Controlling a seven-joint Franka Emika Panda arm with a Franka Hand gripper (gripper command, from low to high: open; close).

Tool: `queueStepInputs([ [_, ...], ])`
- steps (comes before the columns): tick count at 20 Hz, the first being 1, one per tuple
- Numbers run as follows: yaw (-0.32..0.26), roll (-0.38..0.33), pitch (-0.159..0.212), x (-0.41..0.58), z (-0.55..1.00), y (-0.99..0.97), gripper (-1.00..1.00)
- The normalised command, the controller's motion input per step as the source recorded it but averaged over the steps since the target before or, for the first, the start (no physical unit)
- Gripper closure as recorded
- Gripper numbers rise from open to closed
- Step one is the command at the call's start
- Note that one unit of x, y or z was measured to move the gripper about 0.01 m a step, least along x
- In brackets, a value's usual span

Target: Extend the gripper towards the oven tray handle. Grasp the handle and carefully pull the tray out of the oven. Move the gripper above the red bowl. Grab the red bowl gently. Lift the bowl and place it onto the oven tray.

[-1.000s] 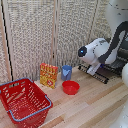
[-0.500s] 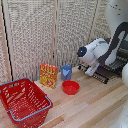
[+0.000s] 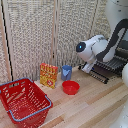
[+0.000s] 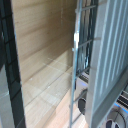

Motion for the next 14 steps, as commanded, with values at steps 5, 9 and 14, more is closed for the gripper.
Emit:
queueStepInputs([
  [5, -0.163, 0.187, 0.020, 0.048, 0.50, 0.29, -1.00],
  [9, -0.174, 0.218, 0.038, 0.000, 0.39, 0.29, -1.00],
  [14, -0.175, 0.244, 0.042, 0.000, 0.31, 0.29, -1.00],
])
